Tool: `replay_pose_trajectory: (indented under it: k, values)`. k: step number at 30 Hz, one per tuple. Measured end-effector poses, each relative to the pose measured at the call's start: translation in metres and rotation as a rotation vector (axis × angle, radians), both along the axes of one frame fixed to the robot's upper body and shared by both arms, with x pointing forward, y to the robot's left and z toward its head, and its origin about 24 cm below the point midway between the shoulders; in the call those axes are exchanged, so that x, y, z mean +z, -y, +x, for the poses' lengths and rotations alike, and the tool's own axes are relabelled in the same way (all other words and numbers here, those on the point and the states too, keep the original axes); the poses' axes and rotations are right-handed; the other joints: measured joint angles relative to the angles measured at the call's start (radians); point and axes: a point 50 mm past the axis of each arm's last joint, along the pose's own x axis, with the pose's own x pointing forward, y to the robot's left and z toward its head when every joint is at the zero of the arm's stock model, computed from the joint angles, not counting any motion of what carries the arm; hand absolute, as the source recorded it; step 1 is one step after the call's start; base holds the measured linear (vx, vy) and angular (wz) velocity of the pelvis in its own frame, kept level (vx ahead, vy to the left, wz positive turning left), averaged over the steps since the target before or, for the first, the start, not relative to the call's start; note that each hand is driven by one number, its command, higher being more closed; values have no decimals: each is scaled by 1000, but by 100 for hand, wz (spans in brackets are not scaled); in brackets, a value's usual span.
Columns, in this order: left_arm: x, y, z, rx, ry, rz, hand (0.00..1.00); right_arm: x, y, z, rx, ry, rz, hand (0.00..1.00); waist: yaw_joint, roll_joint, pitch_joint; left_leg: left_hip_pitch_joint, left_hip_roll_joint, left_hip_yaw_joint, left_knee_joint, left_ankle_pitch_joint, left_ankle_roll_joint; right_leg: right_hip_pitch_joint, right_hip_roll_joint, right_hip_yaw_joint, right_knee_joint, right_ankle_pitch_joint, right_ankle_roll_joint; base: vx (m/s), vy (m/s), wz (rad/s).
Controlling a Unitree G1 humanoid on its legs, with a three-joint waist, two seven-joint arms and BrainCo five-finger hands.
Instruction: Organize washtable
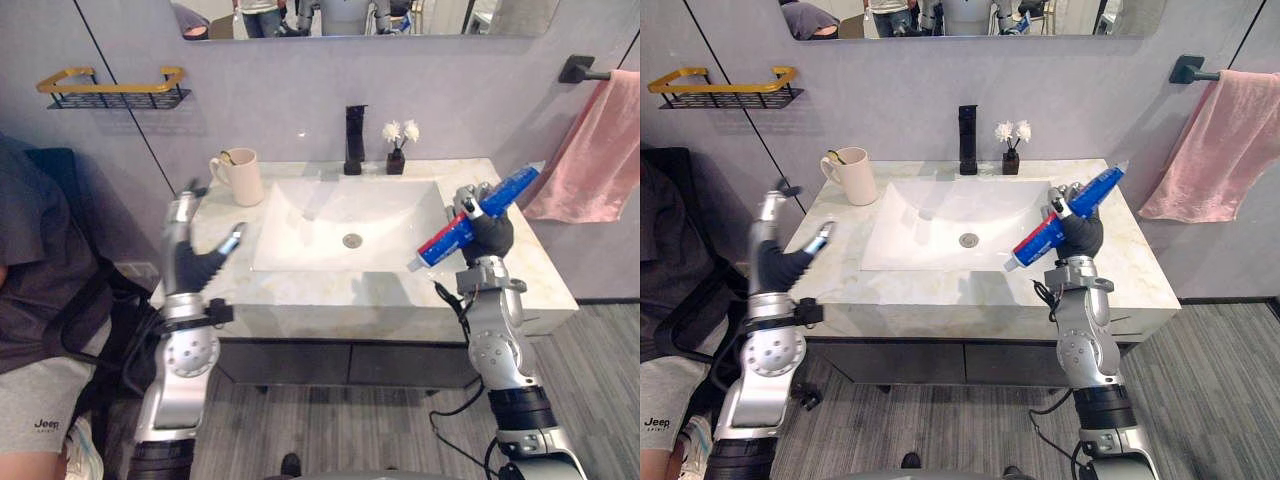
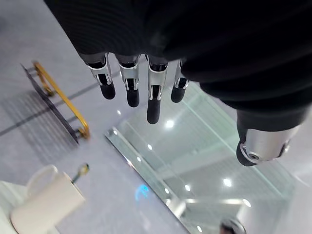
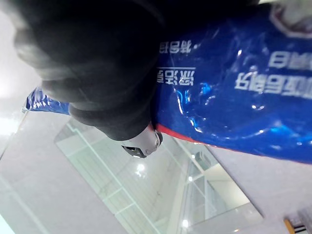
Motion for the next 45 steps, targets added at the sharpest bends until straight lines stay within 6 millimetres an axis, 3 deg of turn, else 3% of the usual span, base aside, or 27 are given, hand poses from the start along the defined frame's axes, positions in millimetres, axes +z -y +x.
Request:
replay_pose_trajectory:
  k: [5, 9, 12, 18, 32, 37, 38, 40, 45]
  values:
    - [-22, -35, -25, 162, -27, -168, 0, -2, 13, -7, -81, -13, -50, 100, 19, -2, -1, 0, -1, -7, 0, -2, -1, 6, 0, -10, -5, -2, 0, 7, -18, 5]
    - [-65, -52, -55, 292, -138, -356, 0, -10, 21, -13, -140, -39, -47, 100, 27, -3, -2, -3, -1, -16, 0, -3, -1, 7, 0, -17, -3, -4, -1, 10, -21, 5]
    - [-97, -53, -77, 356, -215, -500, 0, -14, 28, -17, -177, -54, -29, 100, 35, -7, -5, -9, -2, -25, 0, -5, -2, 6, 0, -27, -3, -7, 2, 4, -23, 8]
    - [-146, -44, -100, 379, -392, -664, 0, -21, 39, -25, -256, -88, -51, 100, 53, -18, -17, -25, -6, -51, 0, -6, -4, 6, -1, -56, -3, -23, 9, -3, -23, 14]
    - [-195, -19, -117, 319, -620, -809, 0, -20, 38, -26, -318, -103, -103, 100, 58, -32, -18, -33, -28, -75, 0, -15, 7, 5, -22, -78, 12, -35, 25, 7, -5, 5]
    - [-209, -2, -116, 237, -706, -839, 0, 19, 35, -9, -345, 26, -135, 100, 78, -36, -15, -42, -34, -69, 0, -18, 12, -12, -30, -74, 23, -39, 29, -15, 0, -2]
    - [-211, 3, -116, 220, -728, -838, 0, 49, 34, 0, -364, 131, -165, 100, 85, -46, -9, -54, -36, -72, 0, -18, 12, -21, -33, -78, 25, -39, 30, -19, -1, 7]
    - [-217, 5, -120, 189, -789, -815, 0, 87, 34, 13, -398, 240, -234, 100, 101, -61, 1, -72, -36, -76, 1, -17, 13, -32, -32, -81, 27, -37, 30, 15, -8, 8]
    - [-227, 7, -129, 182, -864, -817, 0, 163, 44, 38, -539, 350, -458, 100, 145, -81, 24, -111, -45, -122, 6, -7, 18, -45, -32, -125, 26, -38, 31, 18, -14, 25]
